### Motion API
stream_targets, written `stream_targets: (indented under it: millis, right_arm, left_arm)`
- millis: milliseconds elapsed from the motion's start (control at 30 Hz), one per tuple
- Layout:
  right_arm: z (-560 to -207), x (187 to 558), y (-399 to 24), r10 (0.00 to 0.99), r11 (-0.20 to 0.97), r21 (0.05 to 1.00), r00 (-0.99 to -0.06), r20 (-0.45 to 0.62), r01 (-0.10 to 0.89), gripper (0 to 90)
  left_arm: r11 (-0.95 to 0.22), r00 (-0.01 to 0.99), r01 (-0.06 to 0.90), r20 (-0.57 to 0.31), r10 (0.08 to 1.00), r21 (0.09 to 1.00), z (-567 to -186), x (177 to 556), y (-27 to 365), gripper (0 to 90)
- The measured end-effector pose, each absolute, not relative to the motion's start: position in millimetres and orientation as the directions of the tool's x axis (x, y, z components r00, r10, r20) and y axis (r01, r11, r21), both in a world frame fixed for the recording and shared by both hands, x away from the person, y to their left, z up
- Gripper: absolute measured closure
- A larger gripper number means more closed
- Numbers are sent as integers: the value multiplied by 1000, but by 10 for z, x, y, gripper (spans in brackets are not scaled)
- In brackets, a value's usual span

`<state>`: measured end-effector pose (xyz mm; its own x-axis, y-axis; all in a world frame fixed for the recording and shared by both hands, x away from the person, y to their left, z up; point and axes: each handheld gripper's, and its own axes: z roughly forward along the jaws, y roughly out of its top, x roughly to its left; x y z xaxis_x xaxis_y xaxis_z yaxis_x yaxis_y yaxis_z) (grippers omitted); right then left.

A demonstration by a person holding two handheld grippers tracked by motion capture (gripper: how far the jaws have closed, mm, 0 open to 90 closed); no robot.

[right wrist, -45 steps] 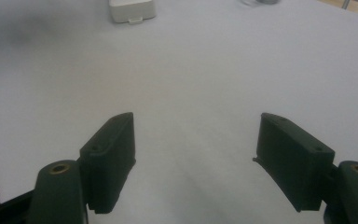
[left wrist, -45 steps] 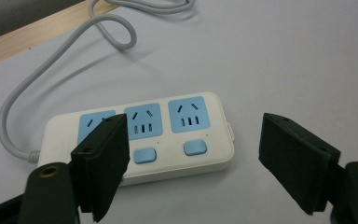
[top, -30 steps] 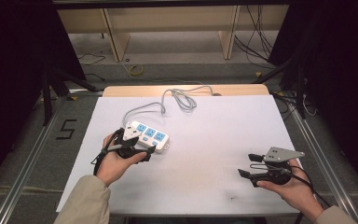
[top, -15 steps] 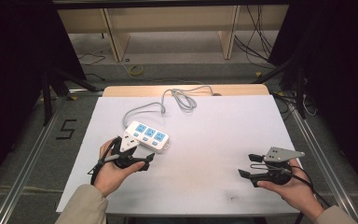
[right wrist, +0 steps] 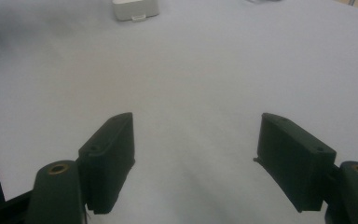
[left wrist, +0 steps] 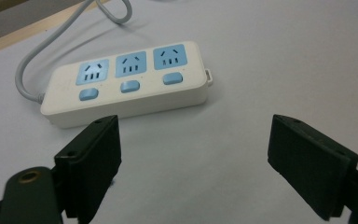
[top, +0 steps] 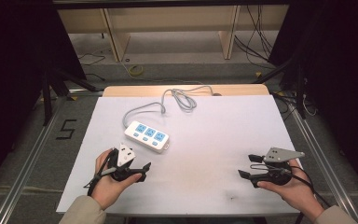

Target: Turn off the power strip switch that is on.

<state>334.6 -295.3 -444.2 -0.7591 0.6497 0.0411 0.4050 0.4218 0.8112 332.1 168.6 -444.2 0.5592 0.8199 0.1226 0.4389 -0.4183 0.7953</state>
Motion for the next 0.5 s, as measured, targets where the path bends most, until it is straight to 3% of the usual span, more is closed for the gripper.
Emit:
stream_targets:
  millis: [500]
  right_arm:
    - [-4441, 3351, -2971, 656, 413, 813, -754, 46, 409, 278]
  left_arm:
    - [-434, 567, 442, 130, 813, 786, -4473, 3318, 1649, 165]
